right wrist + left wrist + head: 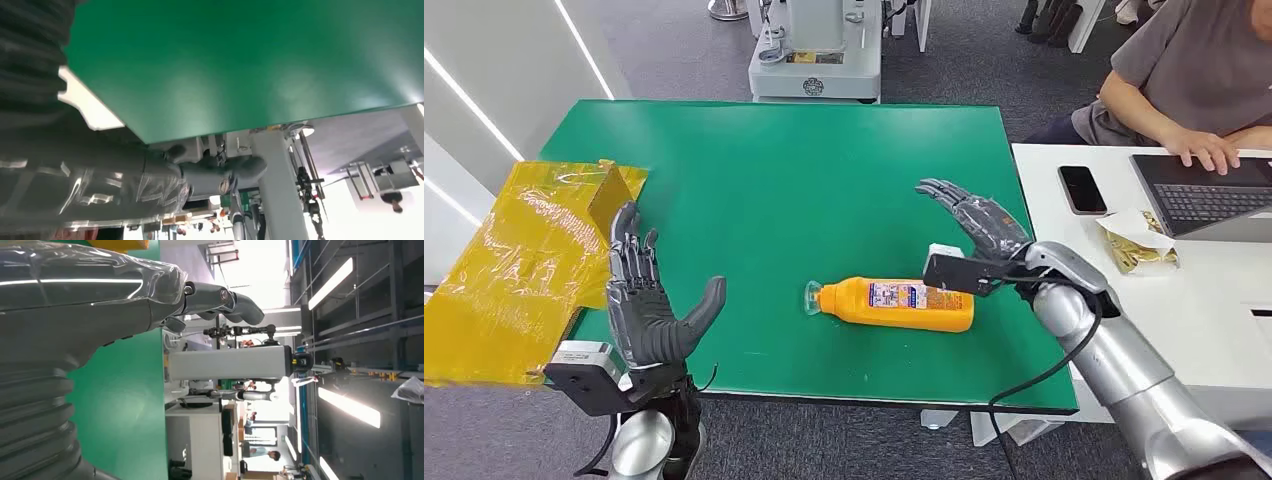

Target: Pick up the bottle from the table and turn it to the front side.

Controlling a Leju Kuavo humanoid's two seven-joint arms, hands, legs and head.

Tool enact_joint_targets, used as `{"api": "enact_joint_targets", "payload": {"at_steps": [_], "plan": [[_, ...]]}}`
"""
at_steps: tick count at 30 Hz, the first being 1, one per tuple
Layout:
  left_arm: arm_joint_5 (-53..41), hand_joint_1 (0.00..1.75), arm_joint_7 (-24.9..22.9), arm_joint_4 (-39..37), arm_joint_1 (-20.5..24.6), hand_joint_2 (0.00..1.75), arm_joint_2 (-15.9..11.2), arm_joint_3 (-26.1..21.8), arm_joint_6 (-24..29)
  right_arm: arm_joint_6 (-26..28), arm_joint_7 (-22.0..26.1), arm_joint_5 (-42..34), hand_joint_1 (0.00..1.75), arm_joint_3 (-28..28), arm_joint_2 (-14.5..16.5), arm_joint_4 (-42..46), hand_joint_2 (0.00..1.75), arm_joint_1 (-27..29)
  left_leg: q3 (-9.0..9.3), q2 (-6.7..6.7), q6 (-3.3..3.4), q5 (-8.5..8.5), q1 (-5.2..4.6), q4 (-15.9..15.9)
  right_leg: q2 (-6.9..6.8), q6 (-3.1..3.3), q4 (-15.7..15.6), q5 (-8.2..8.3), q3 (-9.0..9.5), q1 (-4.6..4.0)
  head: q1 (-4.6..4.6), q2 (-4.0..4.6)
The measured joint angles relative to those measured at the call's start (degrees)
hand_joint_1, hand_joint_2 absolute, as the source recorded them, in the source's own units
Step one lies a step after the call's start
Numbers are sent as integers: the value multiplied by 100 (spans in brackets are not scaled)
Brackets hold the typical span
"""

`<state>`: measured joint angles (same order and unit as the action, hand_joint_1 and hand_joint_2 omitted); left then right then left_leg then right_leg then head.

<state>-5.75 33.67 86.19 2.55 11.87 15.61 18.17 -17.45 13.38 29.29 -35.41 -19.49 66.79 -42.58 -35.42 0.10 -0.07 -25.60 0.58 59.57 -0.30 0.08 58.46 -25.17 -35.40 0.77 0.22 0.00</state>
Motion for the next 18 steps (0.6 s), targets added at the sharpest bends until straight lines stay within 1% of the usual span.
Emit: {"api": "enact_joint_targets", "payload": {"at_steps": [2,5,7,9,11,14,18], "plan": [[16,0,1,-3,33,175,-7,0,-41,-336,-1,-146,0,-156,-45,-187,175,-334,-2,1,-1,2,-1,0,1,2,3,1,-6,1,-2,0],[50,0,1,-12,109,175,-20,0,-154,-1180,-37,-604,0,-663,-182,-653,175,-1278,-4,0,-1,5,-1,1,1,3,5,2,-10,1,-2,0],[61,0,9,-20,117,175,-24,1,-215,-1570,-109,-962,0,-1027,-286,-810,175,-1737,-4,-1,-1,5,-1,2,-1,3,4,2,-9,1,-2,0],[67,0,31,-38,118,175,-31,3,-264,-1854,-194,-1337,0,-1405,-384,-912,175,-2080,-6,-2,-1,5,-1,1,-2,3,4,2,-9,1,-2,0],[72,0,46,-60,124,175,-35,7,-292,-1999,-249,-1650,0,-1766,-434,-1010,175,-2359,-6,-1,0,4,-1,1,0,3,3,1,-9,0,-2,0],[74,0,49,-90,146,175,-37,19,-318,-2036,-237,-1987,0,-2293,-428,-1197,175,-2639,-6,1,1,3,-1,1,3,3,2,1,-9,0,-2,0],[73,0,51,-99,164,175,-34,36,-327,-1932,-46,-2250,0,-2904,-284,-1565,175,-2774,-4,1,0,4,-1,1,3,3,2,2,-8,0,-2,0]]}}
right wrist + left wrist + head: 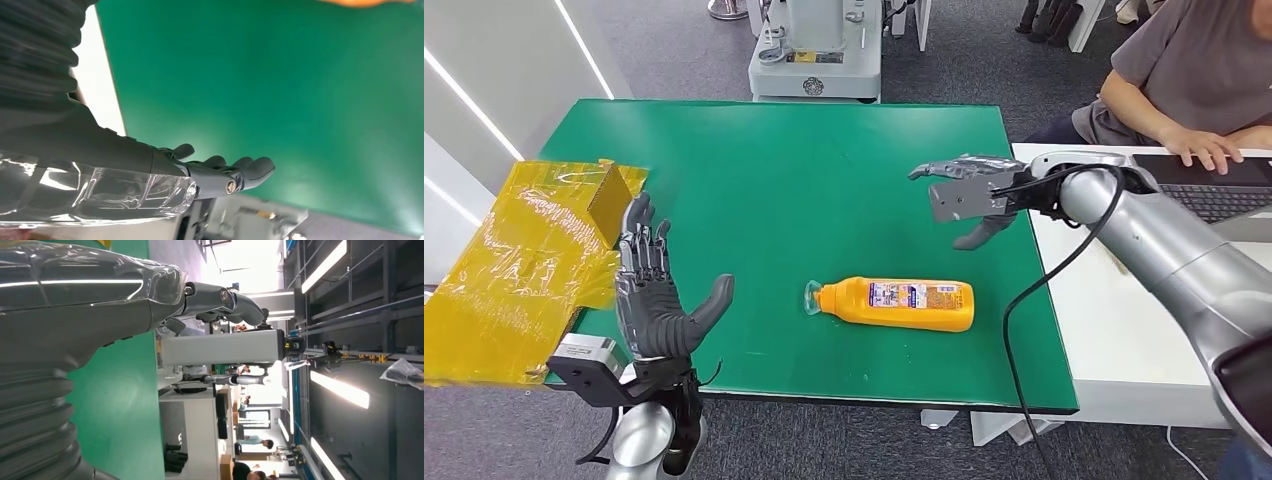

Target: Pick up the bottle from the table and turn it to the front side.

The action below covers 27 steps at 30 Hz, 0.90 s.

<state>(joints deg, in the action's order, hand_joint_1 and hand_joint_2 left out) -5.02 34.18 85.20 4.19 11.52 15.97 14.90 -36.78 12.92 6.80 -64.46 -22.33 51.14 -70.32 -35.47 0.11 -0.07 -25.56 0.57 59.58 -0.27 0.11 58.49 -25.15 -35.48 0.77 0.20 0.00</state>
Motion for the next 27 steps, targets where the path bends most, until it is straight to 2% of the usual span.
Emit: {"api": "enact_joint_targets", "payload": {"at_steps": [5,10,19,27], "plan": [[-30,0,0,0,3,175,15,18,-39,256,295,-154,0,-579,264,-521,175,55,2,-2,-1,1,3,0,-2,0,1,0,0,-2,-1,0],[-44,0,-10,0,17,175,36,19,-114,636,507,-173,0,-936,489,-1010,175,430,1,-3,-1,1,3,0,-3,0,0,0,1,-3,0,0],[-39,0,-124,2,105,175,48,19,-184,1077,502,-74,0,-1177,655,-1418,175,1057,0,-3,0,0,3,0,-3,0,-2,0,1,-3,0,0],[-43,0,-127,2,80,175,45,19,-177,1175,477,-5,0,-1215,655,-1483,175,1265,1,-2,0,0,3,0,-2,0,-1,0,1,-3,0,0]]}}
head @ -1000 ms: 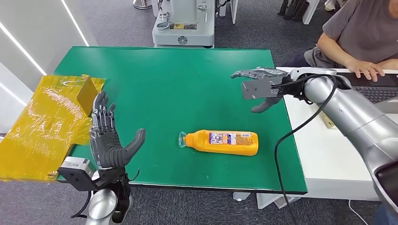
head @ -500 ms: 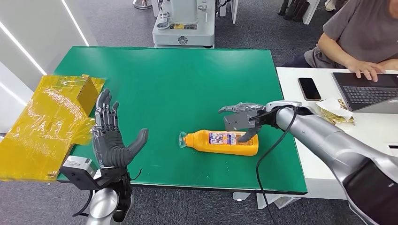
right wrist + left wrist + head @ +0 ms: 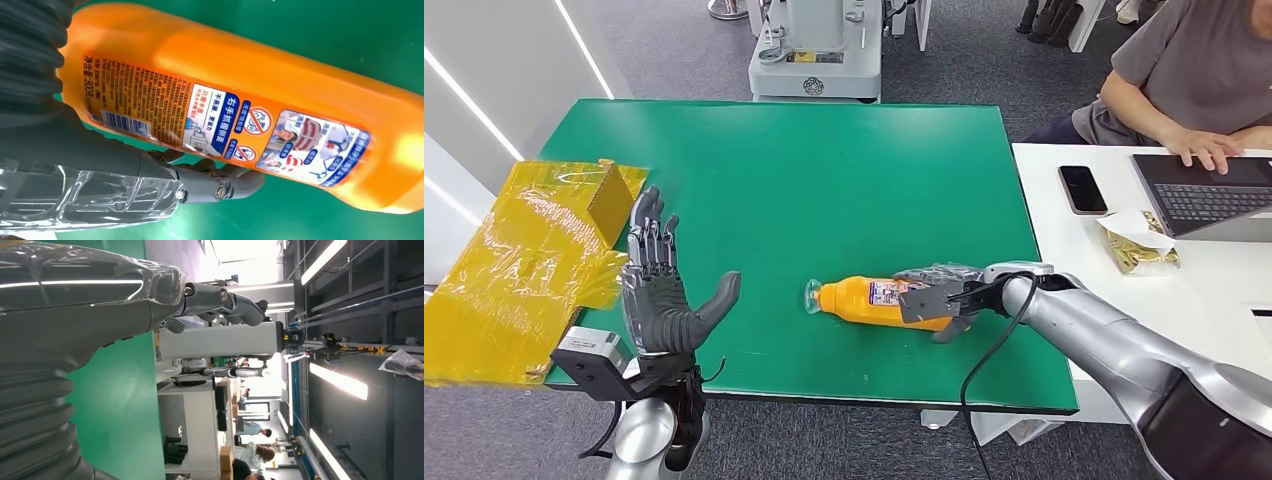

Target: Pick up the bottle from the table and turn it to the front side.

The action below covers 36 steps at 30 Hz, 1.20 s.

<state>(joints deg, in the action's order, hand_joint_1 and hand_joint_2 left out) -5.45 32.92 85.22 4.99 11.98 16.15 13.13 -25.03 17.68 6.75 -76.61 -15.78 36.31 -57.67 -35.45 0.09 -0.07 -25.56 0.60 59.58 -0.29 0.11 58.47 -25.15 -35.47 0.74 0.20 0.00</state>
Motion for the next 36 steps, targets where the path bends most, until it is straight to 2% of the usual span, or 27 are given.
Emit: {"api": "enact_joint_targets", "payload": {"at_steps": [7,8,9,12,13,14,16,20,32,36], "plan": [[-34,0,-39,11,-41,175,0,0,48,99,-80,60,0,4,1,1,175,116,-1,0,0,0,0,0,0,0,0,0,0,0,0,0],[-44,0,-64,16,-57,175,0,0,57,126,-106,84,7,7,2,2,175,133,-1,0,0,0,0,0,0,0,0,0,1,0,0,0],[-55,0,-84,23,-75,175,0,0,65,153,-125,108,26,12,3,3,175,150,-1,0,0,0,0,0,0,0,0,0,1,0,0,0],[-76,0,-106,59,-139,175,0,0,87,219,-163,145,120,45,9,4,175,191,-1,0,0,0,0,0,0,0,0,0,1,0,0,0],[-78,0,-107,72,-162,175,0,0,91,236,-174,147,140,62,11,5,175,202,-1,0,0,0,0,0,0,0,0,0,1,0,0,0],[-78,0,-107,83,-184,175,0,0,96,257,-184,152,154,80,15,5,175,210,-1,0,0,0,0,0,0,0,0,0,1,0,0,0],[-79,0,-109,104,-214,175,0,0,102,296,-199,171,168,119,28,6,175,220,-1,0,0,0,0,-1,0,0,0,0,1,0,0,0],[-78,0,-109,120,-222,175,0,0,119,373,-214,226,175,192,75,5,175,240,0,0,0,0,0,0,0,0,1,0,1,0,0,0],[-52,0,-102,120,-338,175,-2,-2,220,461,-92,346,175,491,68,-1,175,312,-1,0,0,0,0,0,0,0,0,0,0,0,0,0],[-52,0,-94,134,-404,175,-2,-4,258,675,-59,350,175,647,61,7,175,345,-1,0,0,0,0,0,0,0,0,0,0,0,0,0]]}}
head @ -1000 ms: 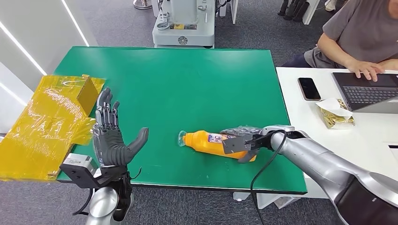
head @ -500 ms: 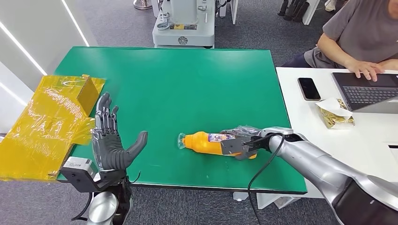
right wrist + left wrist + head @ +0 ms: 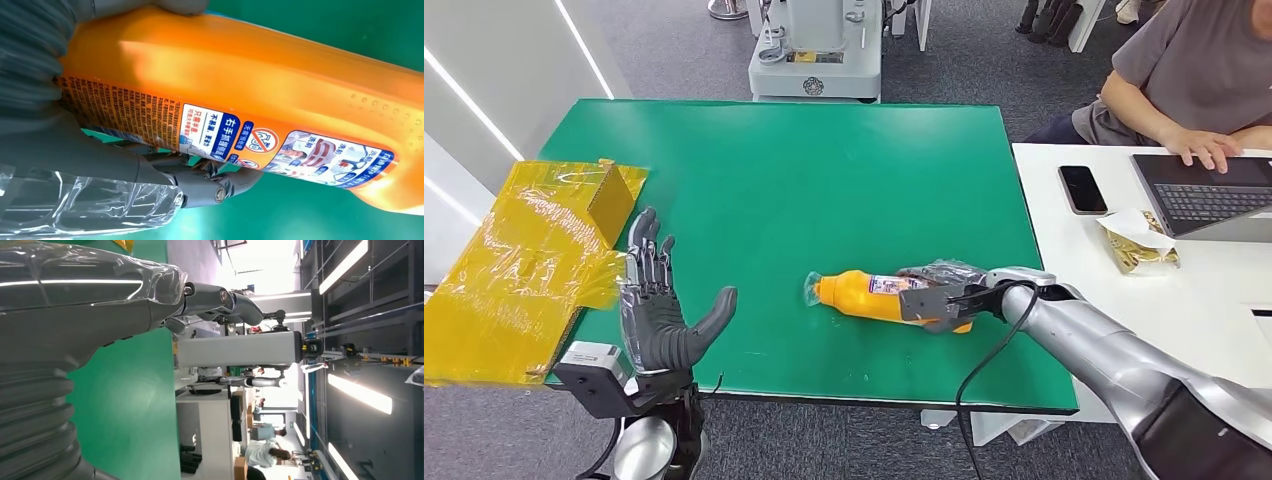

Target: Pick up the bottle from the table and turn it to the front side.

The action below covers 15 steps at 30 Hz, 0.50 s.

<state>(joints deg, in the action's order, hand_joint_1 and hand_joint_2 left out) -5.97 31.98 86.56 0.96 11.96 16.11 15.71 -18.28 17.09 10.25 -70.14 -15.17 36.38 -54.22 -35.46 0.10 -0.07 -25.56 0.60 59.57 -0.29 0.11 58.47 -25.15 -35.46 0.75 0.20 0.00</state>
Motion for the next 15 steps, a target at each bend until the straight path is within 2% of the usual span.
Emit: {"api": "enact_joint_targets", "payload": {"at_steps": [10,15], "plan": [[-39,0,12,120,-97,175,2,-17,120,1537,67,275,175,1061,158,403,175,509,0,0,0,0,1,-2,0,0,2,0,0,-1,0,0],[-37,0,8,128,-97,175,2,-23,204,2645,161,679,175,1874,318,952,175,870,-1,-1,0,0,1,-2,-2,0,2,-1,0,-1,0,0]]}}
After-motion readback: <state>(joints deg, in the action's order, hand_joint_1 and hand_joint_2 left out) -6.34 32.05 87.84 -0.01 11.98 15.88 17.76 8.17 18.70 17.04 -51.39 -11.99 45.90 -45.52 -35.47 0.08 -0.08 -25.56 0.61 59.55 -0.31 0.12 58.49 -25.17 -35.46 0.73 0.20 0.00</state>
